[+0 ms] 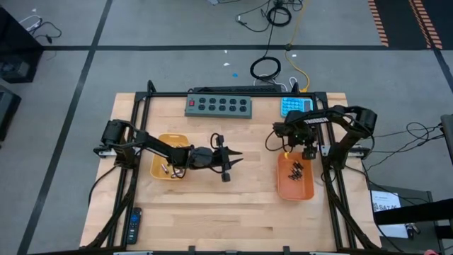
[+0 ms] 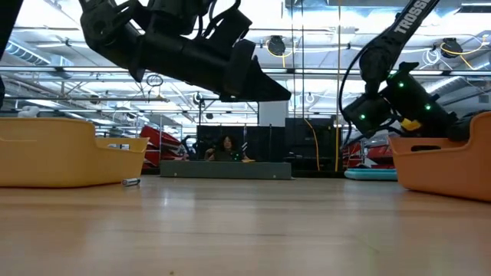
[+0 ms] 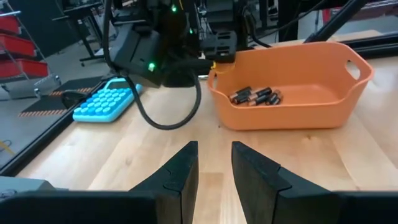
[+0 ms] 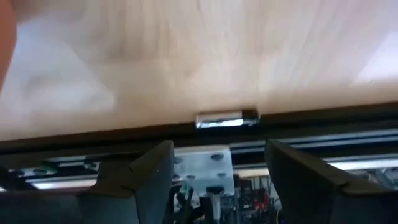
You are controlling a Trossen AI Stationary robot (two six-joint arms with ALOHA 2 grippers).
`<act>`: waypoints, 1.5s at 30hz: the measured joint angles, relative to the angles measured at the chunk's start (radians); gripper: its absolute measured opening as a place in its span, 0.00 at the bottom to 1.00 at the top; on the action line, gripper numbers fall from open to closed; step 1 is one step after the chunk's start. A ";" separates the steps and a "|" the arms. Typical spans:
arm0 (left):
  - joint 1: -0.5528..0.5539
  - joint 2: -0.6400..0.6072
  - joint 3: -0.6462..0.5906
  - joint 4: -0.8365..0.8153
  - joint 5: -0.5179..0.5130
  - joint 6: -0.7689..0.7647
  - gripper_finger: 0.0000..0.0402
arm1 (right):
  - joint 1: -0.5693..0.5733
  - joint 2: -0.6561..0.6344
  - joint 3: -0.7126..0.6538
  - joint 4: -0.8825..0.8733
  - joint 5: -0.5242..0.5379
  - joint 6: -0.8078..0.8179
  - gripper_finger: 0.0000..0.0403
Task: Sort batteries
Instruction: Put the silver battery into the yellow bin
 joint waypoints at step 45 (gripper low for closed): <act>0.006 0.000 0.000 -0.004 0.004 0.006 0.27 | 0.046 -0.140 0.125 0.039 -0.170 0.158 0.48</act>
